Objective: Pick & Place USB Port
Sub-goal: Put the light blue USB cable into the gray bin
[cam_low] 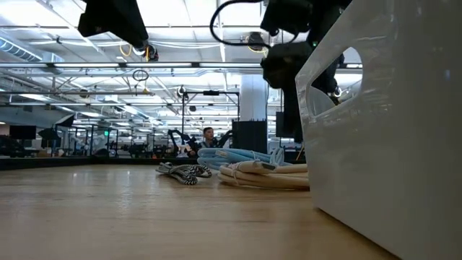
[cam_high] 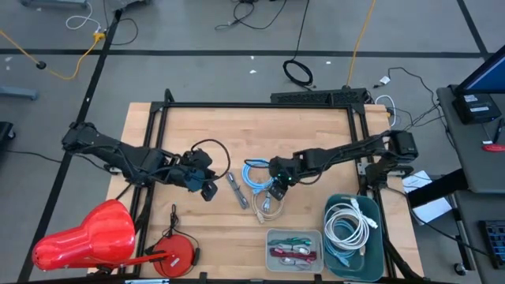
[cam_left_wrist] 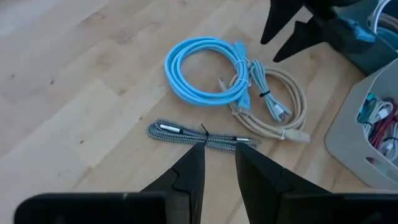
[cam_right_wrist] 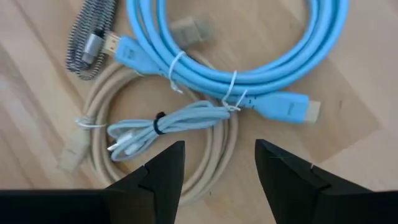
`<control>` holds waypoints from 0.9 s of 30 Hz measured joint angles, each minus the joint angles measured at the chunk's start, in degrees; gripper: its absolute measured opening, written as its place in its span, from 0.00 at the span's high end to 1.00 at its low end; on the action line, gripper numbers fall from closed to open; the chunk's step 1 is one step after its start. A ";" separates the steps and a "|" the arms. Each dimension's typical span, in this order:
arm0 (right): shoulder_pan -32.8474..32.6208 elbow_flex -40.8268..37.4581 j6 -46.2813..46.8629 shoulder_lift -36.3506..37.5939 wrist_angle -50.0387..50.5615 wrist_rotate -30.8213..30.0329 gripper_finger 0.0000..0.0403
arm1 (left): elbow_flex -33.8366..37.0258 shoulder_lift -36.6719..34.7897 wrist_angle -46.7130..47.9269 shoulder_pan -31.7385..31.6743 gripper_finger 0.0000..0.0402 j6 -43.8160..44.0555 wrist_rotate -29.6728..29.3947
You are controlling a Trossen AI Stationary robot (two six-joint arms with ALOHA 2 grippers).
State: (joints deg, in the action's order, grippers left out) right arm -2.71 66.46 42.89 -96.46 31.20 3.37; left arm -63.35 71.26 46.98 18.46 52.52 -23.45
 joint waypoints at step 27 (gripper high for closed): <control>-4.14 0.02 11.78 -3.51 -7.92 5.49 0.53 | -0.01 -0.02 -0.07 -4.07 0.77 -4.46 -0.12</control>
State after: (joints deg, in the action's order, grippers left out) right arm -6.85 66.48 54.67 -99.97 23.28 8.86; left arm -63.36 71.24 46.91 14.38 48.07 -23.58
